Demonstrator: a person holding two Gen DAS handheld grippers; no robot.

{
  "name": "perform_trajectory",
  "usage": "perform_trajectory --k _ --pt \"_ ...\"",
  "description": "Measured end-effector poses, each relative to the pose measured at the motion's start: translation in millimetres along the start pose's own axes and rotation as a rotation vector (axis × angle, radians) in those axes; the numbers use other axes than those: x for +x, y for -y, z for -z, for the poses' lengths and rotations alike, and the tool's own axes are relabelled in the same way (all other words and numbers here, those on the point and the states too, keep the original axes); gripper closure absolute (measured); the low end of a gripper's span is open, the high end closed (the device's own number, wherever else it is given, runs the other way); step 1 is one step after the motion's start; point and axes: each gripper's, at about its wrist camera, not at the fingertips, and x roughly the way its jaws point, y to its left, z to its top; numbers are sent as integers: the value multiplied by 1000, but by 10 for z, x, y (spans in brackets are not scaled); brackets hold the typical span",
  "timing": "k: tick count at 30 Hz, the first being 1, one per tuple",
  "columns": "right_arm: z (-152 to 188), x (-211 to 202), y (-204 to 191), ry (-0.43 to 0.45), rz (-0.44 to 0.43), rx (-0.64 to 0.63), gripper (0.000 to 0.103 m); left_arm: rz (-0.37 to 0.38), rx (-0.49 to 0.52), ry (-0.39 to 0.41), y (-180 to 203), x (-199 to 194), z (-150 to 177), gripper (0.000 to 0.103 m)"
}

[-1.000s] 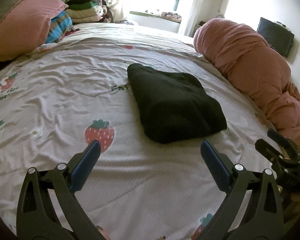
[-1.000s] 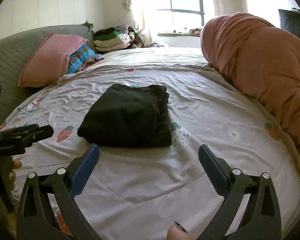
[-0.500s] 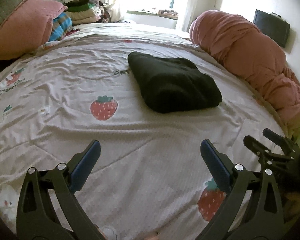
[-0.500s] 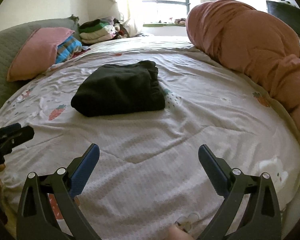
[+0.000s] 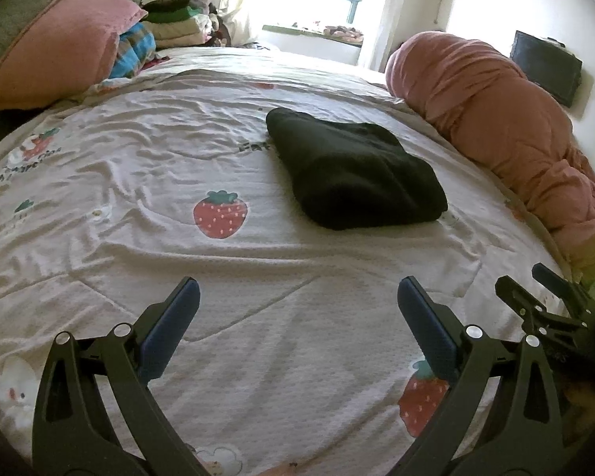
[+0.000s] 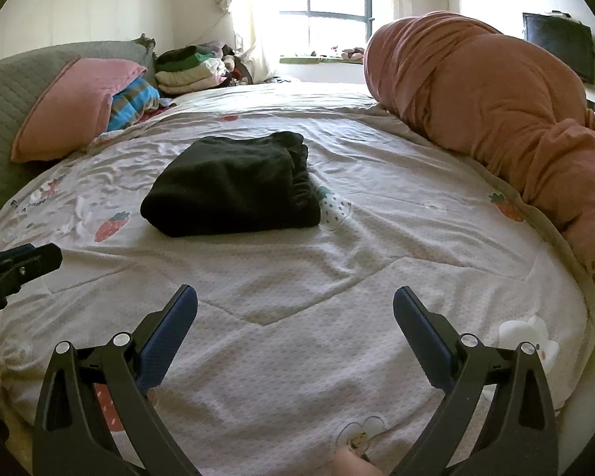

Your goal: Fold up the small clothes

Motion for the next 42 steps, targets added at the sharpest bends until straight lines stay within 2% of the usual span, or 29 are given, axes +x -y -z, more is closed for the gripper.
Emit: perform_trajectory --k 4,42 --pt "-2 3 -9 -7 -3 -3 5 -21 -1 -11 -9 17 6 9" --pt "65 18 -82 -30 -12 -7 5 -35 6 -8 -26 -28 6 9"
